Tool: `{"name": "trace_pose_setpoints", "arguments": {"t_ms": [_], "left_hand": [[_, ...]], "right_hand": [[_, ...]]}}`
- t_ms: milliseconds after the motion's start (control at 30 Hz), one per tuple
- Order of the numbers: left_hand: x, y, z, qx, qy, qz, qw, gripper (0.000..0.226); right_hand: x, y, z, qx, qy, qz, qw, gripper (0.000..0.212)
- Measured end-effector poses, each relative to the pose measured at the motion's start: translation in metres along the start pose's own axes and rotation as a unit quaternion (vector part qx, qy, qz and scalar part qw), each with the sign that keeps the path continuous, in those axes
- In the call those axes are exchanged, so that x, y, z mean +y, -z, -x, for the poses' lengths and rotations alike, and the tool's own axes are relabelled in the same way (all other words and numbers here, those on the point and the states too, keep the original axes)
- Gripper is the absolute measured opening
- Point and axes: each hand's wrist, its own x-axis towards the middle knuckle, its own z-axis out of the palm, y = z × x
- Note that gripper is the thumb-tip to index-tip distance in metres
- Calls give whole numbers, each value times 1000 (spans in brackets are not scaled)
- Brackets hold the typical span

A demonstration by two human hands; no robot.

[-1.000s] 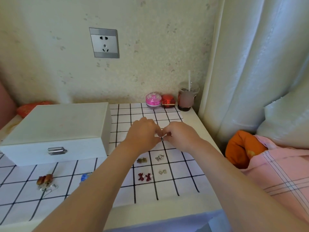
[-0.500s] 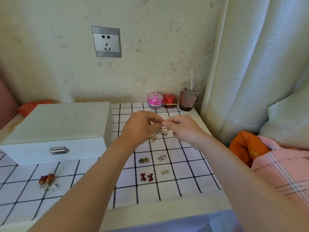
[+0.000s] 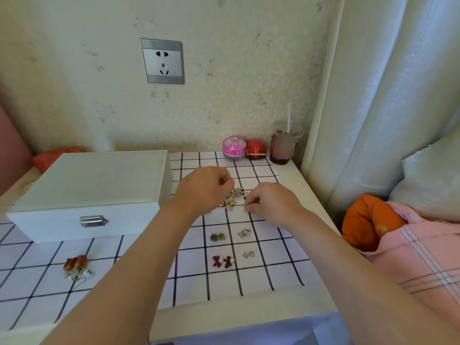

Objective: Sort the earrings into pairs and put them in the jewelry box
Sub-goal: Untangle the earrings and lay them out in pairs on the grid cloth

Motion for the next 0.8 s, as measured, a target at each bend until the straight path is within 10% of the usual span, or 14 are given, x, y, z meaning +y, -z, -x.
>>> {"name": "trace_pose_setpoints", "arguments": {"t_ms": [800], "left_hand": [[50,-42,30,-153,-127,-75,977,13]], "right_hand": [[31,32,46,-126,-45,-85,987,14]]}}
